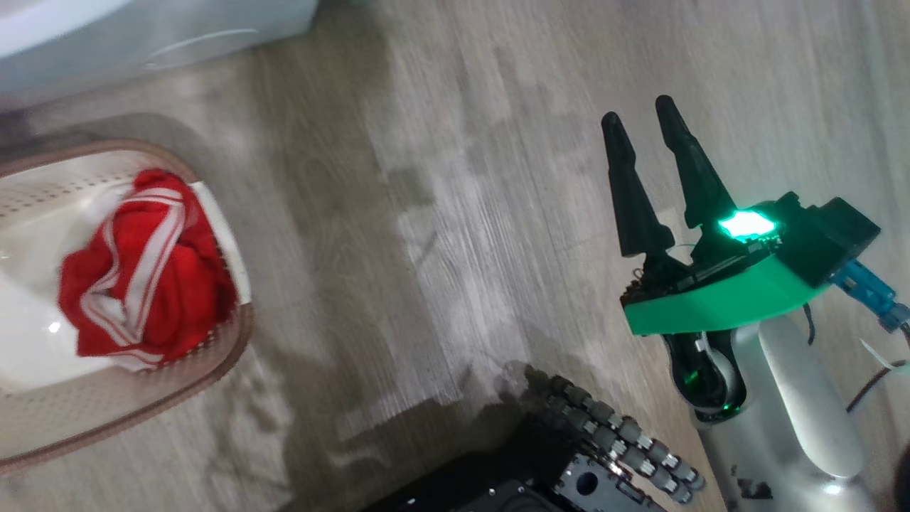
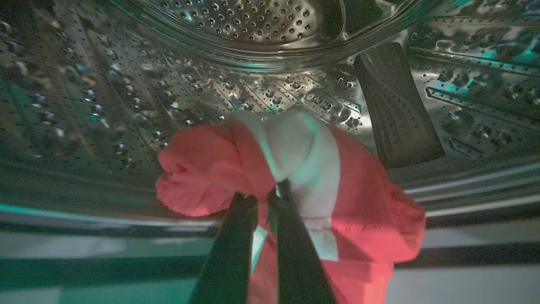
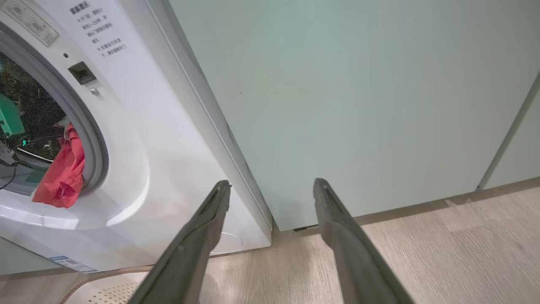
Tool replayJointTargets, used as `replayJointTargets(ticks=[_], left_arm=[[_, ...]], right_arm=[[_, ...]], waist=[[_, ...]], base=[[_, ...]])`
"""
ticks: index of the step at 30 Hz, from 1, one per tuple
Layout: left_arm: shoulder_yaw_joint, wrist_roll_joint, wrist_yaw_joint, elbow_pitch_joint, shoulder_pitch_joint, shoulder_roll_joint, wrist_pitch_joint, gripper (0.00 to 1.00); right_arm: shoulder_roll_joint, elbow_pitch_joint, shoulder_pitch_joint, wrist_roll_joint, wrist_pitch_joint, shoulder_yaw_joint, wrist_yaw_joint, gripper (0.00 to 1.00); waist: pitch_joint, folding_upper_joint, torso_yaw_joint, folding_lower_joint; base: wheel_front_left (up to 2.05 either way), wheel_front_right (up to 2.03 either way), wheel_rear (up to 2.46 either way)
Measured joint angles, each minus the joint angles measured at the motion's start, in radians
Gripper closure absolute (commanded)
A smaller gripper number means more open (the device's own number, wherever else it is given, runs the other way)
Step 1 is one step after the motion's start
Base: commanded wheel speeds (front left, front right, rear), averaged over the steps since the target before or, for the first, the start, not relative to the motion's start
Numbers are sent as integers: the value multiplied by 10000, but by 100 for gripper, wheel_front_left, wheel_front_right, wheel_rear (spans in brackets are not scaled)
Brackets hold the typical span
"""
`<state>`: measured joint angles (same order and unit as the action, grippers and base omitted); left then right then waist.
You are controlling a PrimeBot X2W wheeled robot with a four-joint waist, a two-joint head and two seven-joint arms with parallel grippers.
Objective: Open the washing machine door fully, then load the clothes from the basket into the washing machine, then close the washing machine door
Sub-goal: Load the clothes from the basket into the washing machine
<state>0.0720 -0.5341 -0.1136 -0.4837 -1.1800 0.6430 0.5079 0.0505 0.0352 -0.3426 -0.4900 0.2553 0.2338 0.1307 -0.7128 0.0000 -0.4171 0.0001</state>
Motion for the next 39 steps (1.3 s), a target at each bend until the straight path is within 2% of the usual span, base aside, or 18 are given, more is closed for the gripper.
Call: replayJointTargets(ticks=[6,12,18,23,31,32,33,39], left_arm=[[-132,278,-44,-445,-800,420,-826,100],[-355,443,-23,-698,-1765,476,-2686,100],[-295,968,311,-1181,-2607,523,-4759,100],[-2,1014,495,-2293,-2592,506,-4288,100],[268,1032,589,-2775,-2488,456,-4314,98],[299,1049,583,-2794,-2488,451,-4395,29],[322,1053,587,-2832,-2488,431,-4395,0],[522,1058,593,-2941,-2063,142,-4936,0]], right_arm=[[-4,-188,-16,-230,0,236,0,0],[-6,-334,-132,-322,0,384,0,0],[-10,-447,-170,-391,0,447,0,0],[-12,-451,-169,-391,0,476,0,0],[-13,-441,-210,-391,0,483,0,0],[-13,-426,-225,-391,0,485,0,0],[-13,-401,-246,-391,0,485,0,0],[-15,-272,-256,-284,0,316,0,0]], waist=[[-539,0,-550,1],[-935,0,-940,0],[-1159,0,-1085,-1],[-1152,0,-949,-1],[-1099,0,-840,-1],[-1075,0,-825,-1],[-1043,0,-812,0],[-689,0,-645,-1]], base=[[0,0,0],[0,0,0],[0,0,0],[0,0,0],[0,0,0],[0,0,0],[0,0,0],[0,0,0]])
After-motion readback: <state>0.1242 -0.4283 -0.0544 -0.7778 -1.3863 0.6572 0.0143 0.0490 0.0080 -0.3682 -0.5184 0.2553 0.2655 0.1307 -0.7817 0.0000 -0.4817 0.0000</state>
